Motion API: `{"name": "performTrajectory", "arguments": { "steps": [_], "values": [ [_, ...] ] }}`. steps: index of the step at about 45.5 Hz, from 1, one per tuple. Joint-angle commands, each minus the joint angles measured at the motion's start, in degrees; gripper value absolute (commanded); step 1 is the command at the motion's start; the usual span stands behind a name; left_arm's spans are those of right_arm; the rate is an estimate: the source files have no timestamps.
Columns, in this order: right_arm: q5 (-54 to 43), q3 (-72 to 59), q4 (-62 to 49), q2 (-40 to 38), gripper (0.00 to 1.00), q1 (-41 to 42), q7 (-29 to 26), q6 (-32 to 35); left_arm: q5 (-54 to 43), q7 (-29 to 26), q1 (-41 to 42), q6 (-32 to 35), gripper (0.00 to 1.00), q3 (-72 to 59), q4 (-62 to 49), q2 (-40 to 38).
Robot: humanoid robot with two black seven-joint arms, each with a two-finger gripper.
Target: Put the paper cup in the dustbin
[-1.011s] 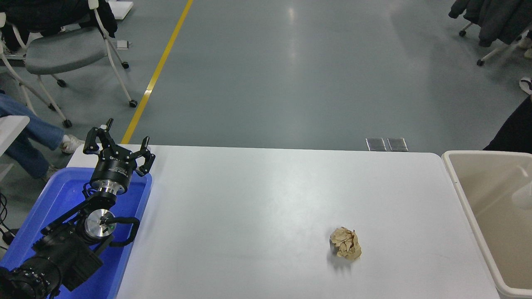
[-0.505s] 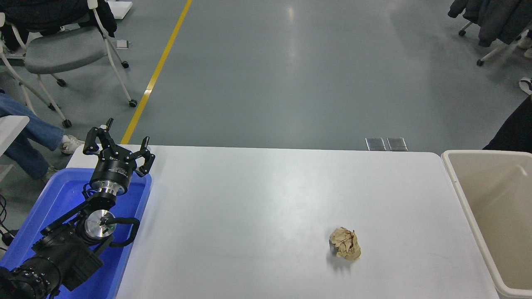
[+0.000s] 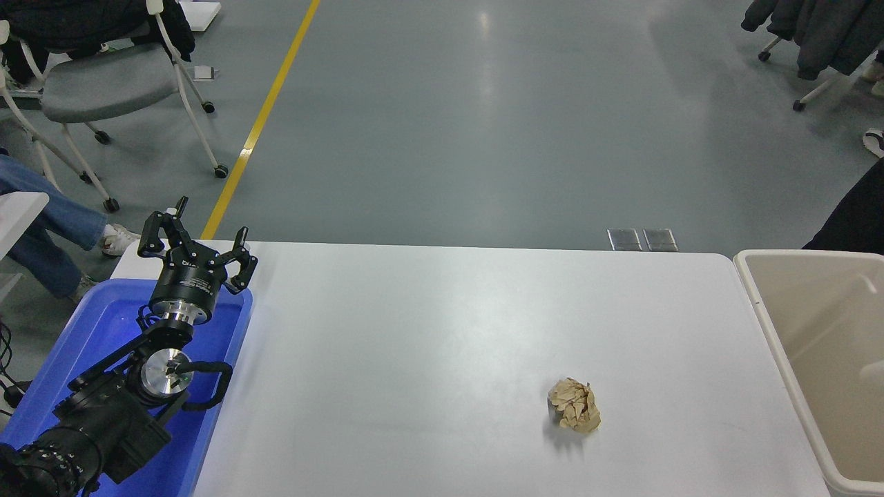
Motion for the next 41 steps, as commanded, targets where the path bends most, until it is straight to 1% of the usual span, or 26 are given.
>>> {"name": "performTrajectory", "arguments": {
  "steps": [1, 3, 4, 9, 10, 11, 12, 13, 21, 26, 33, 35, 38, 41],
  "values": [
    [0.2, 1.4, -0.2, 0.3, 0.52, 0.0, 0.0, -0.4, 0.0, 0.0, 0.0, 0.0, 1.0, 0.0, 0.0, 0.0],
    [0.2, 2.3, -0.2, 0.3, 0.63, 0.0, 0.0, -0.4, 0.0, 0.0, 0.0, 0.0, 1.0, 0.0, 0.0, 0.0],
    [0.2, 2.8, -0.2, 0.3, 0.66, 0.1, 0.0, -0.4, 0.0, 0.0, 0.0, 0.0, 1.0, 0.0, 0.0, 0.0],
    [0.2, 4.4, -0.3, 0.5, 0.7, 0.0, 0.0, -0.7, 0.0, 0.0, 0.0, 0.0, 1.0, 0.0, 0.0, 0.0],
    [0.2, 4.6, -0.3, 0.5, 0.73, 0.1, 0.0, -1.0, 0.0, 0.0, 0.0, 0.0, 1.0, 0.0, 0.0, 0.0],
    [0.2, 4.7, -0.3, 0.5, 0.81, 0.1, 0.0, -1.3, 0.0, 0.0, 0.0, 0.0, 1.0, 0.0, 0.0, 0.0],
    [0.2, 4.7, -0.3, 0.4, 0.93, 0.2, 0.0, -1.7, 0.0, 0.0, 0.0, 0.0, 1.0, 0.0, 0.0, 0.0],
    [0.2, 4.7, -0.3, 0.4, 1.0, 0.3, 0.0, -1.8, 0.0, 0.0, 0.0, 0.0, 1.0, 0.0, 0.0, 0.0],
    [0.2, 4.6, -0.1, 0.3, 1.0, 3.3, 0.0, -1.2, 0.0, 0.0, 0.0, 0.0, 1.0, 0.0, 0.0, 0.0],
    [0.1, 3.8, -0.3, 0.5, 1.0, 3.5, 0.0, -1.7, 0.0, 0.0, 0.0, 0.0, 1.0, 0.0, 0.0, 0.0],
    [0.2, 4.9, 0.0, 0.4, 1.0, 5.0, 0.1, -0.3, 0.0, 0.0, 0.0, 0.0, 1.0, 0.0, 0.0, 0.0],
    [0.3, 5.7, 0.2, 0.3, 1.0, 5.6, 0.5, 1.0, 0.0, 0.0, 0.0, 0.0, 1.0, 0.0, 0.0, 0.0],
    [1.6, 8.9, 0.3, -0.5, 1.0, 6.4, 0.7, 4.8, 0.0, 0.0, 0.0, 0.0, 1.0, 0.0, 0.0, 0.0],
    [3.4, 13.3, 0.4, -1.0, 1.0, 7.8, 0.8, 6.3, 0.0, 0.0, 0.0, 0.0, 1.0, 0.0, 0.0, 0.0]
  ]
}}
